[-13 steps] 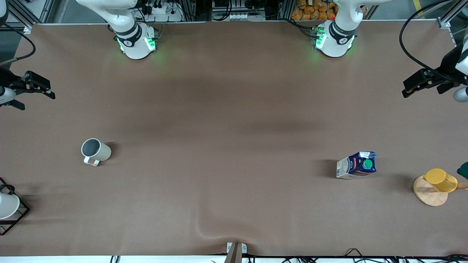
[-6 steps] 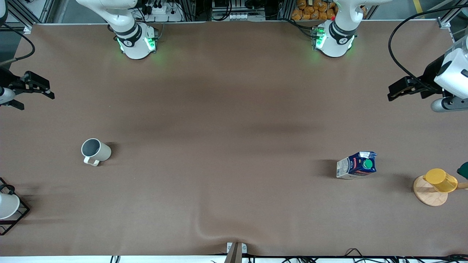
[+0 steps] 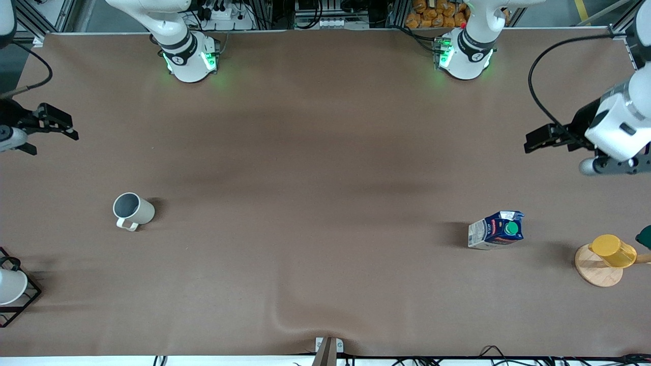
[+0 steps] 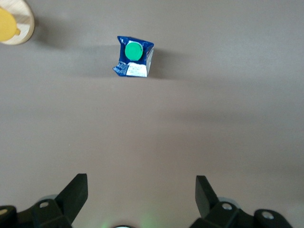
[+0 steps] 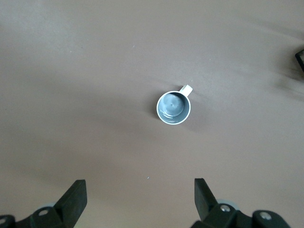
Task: Place milk next to cup
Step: 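Move the right gripper toward the mug while the left gripper approaches the carton, then grasp the white mug with the right gripper while the left gripper grasps the carton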
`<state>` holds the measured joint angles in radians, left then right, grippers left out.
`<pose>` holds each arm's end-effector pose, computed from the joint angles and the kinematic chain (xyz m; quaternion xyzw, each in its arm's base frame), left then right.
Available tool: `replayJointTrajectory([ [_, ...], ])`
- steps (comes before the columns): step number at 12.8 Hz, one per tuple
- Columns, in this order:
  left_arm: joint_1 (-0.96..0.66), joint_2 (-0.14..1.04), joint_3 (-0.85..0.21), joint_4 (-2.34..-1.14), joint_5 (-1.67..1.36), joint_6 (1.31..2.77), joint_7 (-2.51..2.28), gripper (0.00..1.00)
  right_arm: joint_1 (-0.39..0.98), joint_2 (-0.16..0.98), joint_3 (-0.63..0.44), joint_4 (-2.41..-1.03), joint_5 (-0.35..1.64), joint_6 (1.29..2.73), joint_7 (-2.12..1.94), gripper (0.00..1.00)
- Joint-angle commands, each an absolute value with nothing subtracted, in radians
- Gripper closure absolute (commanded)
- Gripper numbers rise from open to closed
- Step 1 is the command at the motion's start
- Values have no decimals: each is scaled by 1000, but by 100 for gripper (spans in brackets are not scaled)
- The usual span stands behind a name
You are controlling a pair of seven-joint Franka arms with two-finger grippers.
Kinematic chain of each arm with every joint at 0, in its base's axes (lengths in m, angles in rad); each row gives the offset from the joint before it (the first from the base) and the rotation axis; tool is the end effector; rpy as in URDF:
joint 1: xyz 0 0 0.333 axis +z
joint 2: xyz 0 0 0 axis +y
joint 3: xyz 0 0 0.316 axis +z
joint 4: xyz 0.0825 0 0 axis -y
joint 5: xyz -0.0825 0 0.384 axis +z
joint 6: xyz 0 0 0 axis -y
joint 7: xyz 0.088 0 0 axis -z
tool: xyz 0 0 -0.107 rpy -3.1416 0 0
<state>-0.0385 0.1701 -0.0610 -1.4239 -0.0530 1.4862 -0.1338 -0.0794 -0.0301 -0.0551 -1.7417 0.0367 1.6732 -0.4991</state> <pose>0.5933 -0.0621 0.5886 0.9979 0.0165 -0.0570 0.0252 0.5441 -0.0704 0.5689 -0.9835 -0.1791 0.0123 0.0241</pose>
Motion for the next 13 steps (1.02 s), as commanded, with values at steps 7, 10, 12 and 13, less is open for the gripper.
replayJointTrajectory([
  [7, -29, 250, -55, -1362, -71, 1554, -81, 0, -132, 202, -54, -1648, 35, 1740, -511, 0],
  [10, -37, 258, -58, -1362, -39, 1555, -80, 0, -127, 257, -54, -1640, 15, 1752, -512, 0],
  [12, -38, 264, -54, -1358, -19, 1593, -48, 0, -141, 317, -54, -1615, 12, 1807, -512, 0],
  [13, -41, 262, -55, -1358, 13, 1614, -29, 0, -146, 340, -54, -1615, 12, 1825, -511, 0],
])
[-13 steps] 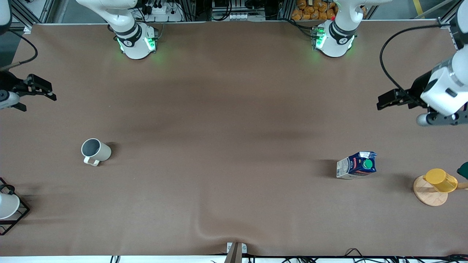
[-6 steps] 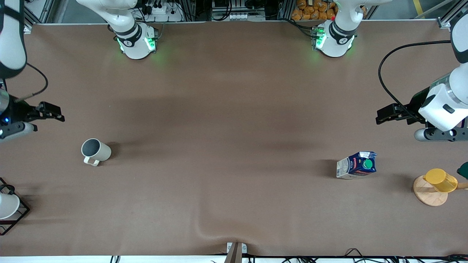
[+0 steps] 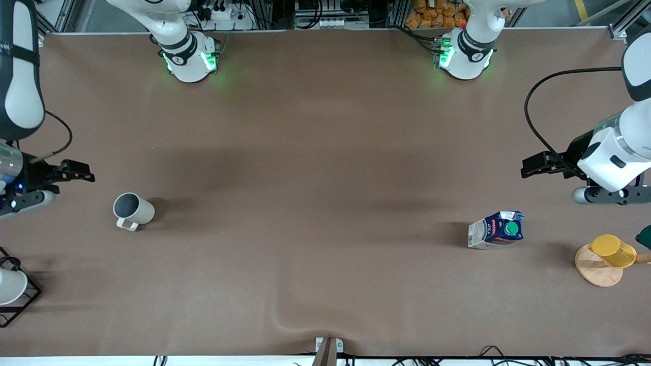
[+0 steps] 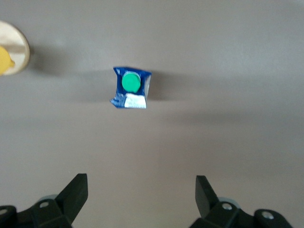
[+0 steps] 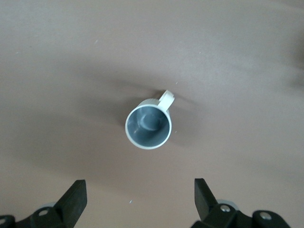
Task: Place milk next to cup
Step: 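Grasp the white mug with the right gripper while the left gripper grasps the carton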
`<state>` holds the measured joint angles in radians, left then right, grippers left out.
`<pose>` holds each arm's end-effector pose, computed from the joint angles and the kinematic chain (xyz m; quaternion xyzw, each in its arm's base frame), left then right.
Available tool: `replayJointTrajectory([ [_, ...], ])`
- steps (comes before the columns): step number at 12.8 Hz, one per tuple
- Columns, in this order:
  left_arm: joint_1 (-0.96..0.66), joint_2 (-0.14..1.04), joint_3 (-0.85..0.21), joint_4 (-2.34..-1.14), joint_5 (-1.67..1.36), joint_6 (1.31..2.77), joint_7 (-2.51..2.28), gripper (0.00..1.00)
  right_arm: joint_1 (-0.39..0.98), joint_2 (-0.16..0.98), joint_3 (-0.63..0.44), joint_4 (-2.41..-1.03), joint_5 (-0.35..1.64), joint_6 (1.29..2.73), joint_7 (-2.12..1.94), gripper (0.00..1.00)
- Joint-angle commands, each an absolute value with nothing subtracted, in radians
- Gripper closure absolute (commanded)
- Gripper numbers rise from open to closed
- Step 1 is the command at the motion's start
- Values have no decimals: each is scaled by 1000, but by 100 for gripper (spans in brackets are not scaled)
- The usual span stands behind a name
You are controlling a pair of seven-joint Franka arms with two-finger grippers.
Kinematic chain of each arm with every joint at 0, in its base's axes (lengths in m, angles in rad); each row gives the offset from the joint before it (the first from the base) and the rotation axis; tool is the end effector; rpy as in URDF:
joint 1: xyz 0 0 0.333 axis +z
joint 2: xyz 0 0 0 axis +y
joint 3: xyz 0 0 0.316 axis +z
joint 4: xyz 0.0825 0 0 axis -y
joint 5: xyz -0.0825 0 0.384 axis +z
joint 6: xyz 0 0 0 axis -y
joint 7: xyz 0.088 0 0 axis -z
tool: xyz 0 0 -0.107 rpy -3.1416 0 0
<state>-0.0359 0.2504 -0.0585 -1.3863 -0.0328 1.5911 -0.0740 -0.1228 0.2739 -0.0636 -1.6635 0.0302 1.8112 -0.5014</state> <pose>0.6271 -0.0583 0.5652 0.9994 -0.0087 -0.0245 0.0217 0.6169 -0.1105 0.4374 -0.9863 -0.1527 0.0571 0.0266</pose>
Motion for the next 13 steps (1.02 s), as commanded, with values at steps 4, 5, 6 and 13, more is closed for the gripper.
replayJointTrajectory([
  [4, -43, 282, -58, -1359, 21, 1618, -17, 0, -127, 391, -54, -1624, 8, 1859, -453, 0],
  [5, -44, 285, -58, -1361, 20, 1618, -17, 0, -114, 394, -54, -1658, -12, 1914, -456, 0],
  [6, -44, 293, -60, -1362, 20, 1626, -15, 0, -114, 394, -54, -1698, -38, 1969, -454, 0],
  [13, -23, 437, -61, -1376, 41, 1765, 38, 0, -175, 518, -51, -1750, -29, 2152, -511, 42],
])
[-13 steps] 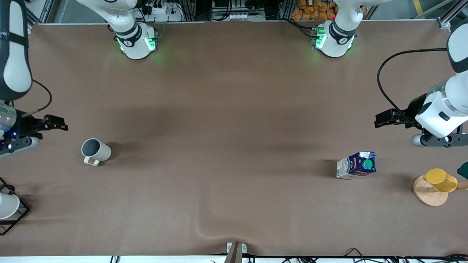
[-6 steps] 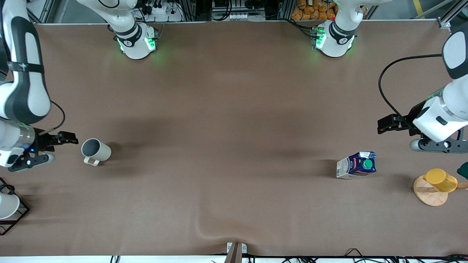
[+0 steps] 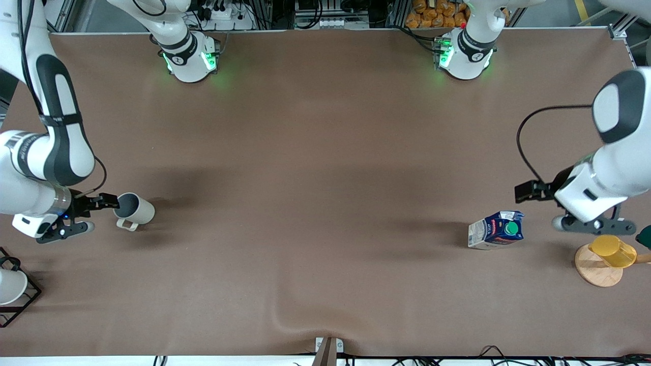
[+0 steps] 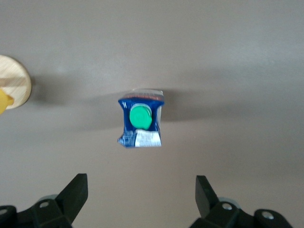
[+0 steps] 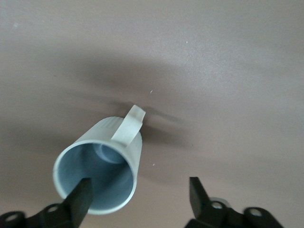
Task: Place milk next to cup
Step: 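Grasp the white mug with the right gripper while the left gripper grasps the carton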
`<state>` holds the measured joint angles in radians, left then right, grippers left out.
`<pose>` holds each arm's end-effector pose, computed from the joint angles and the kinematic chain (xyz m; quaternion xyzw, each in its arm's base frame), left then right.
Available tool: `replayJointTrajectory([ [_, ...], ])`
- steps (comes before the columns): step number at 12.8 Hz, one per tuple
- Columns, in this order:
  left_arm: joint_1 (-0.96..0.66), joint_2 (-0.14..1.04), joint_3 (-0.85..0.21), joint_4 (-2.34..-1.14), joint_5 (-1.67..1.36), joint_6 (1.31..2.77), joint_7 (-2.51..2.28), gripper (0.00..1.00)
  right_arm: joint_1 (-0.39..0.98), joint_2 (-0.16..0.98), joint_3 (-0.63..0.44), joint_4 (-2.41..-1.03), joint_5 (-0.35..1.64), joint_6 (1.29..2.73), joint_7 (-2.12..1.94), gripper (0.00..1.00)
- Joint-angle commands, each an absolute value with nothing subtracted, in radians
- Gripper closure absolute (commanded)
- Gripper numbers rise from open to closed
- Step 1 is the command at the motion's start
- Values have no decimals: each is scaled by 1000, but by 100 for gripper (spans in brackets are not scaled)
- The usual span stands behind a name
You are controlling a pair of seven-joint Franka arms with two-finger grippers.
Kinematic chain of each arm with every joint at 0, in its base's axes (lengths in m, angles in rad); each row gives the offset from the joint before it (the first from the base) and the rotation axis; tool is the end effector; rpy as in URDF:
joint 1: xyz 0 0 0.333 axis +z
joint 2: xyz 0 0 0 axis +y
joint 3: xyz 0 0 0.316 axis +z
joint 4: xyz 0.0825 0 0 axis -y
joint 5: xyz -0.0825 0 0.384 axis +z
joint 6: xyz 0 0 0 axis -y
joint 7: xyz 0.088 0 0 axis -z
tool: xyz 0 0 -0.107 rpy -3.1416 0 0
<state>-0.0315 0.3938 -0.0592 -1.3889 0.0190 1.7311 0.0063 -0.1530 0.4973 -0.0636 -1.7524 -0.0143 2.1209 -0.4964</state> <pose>0.6704 -0.0528 0.4820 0.9985 -0.0482 -0.0255 0.0010 0.6329 -0.1366 0.2776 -0.9870 -0.1460 0.0673 0.0024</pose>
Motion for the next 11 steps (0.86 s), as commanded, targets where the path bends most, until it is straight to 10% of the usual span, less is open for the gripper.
replayJointTrajectory([
  [1, -25, 452, -60, -1382, 40, 1790, 47, 0, -175, 537, -51, -1753, -28, 2170, -511, 54],
  [5, -26, 517, -60, -1384, 41, 1850, 66, 0, -164, 551, -48, -1756, -23, 2160, -497, 100],
  [11, -26, 531, -60, -1416, 41, 1867, 78, 0, -81, 516, -38, -1662, 53, 1892, -257, 100],
])
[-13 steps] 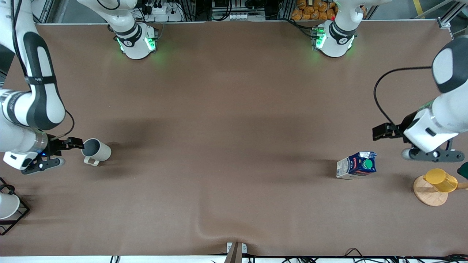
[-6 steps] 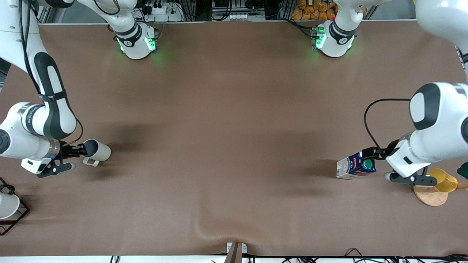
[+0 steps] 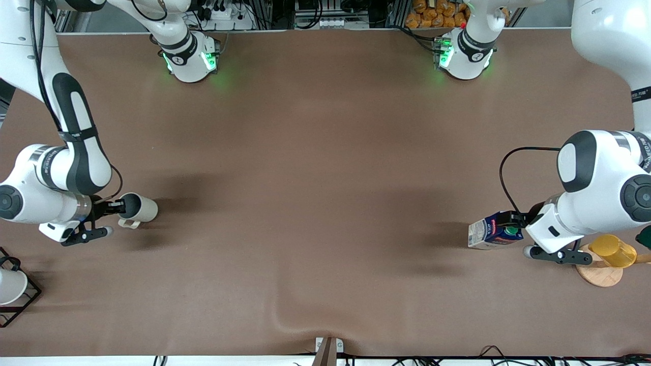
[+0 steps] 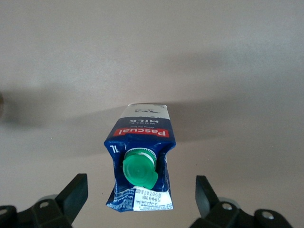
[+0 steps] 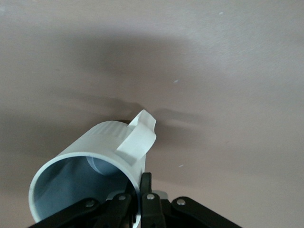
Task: Place milk next to cup
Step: 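Carry the mug to the table center with the right gripper while lifting the carton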
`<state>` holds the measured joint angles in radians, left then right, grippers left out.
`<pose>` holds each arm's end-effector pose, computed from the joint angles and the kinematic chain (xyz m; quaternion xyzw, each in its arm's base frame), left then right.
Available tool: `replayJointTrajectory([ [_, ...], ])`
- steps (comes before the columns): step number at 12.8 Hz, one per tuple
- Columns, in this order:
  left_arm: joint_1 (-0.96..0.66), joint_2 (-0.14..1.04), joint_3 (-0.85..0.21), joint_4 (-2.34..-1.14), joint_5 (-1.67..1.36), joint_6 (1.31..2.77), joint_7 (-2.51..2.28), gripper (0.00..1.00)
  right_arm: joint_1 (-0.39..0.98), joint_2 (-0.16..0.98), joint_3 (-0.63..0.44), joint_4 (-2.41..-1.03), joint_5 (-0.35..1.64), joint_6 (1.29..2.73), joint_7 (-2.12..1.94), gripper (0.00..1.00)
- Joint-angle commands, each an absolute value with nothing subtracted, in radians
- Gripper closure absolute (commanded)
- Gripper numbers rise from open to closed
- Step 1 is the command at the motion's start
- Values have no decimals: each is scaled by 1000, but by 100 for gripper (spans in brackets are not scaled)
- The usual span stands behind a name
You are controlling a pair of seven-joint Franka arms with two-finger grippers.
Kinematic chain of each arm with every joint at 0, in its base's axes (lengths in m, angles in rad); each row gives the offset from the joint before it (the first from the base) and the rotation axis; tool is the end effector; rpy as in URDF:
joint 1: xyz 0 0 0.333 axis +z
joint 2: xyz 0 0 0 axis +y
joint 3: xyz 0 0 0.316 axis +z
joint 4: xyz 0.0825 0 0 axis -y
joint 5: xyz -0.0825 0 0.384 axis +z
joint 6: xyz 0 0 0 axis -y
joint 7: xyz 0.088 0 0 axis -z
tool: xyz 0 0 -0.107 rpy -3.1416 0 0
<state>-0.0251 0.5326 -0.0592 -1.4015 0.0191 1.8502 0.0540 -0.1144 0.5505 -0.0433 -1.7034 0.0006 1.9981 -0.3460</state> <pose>0.6967 -0.0499 0.3905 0.9968 -0.0686 -0.0416 0.0055 0.6360 -0.0987 0.2553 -0.9873 -0.0948 0.1261 0.0207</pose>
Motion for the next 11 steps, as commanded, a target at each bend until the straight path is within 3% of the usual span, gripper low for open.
replayJointTrajectory([
  [1, -26, 538, -58, -1420, 41, 1877, 78, 0, -69, 512, -38, -1634, 121, 1826, -214, 100],
  [5, -14, 561, -57, -1442, 44, 1925, 80, 0, 87, 480, -38, -1578, 192, 1735, 180, 100],
  [11, 9, 555, -58, -1494, 44, 1951, 89, 3, 382, 495, -38, -1548, 244, 1869, 708, 100],
])
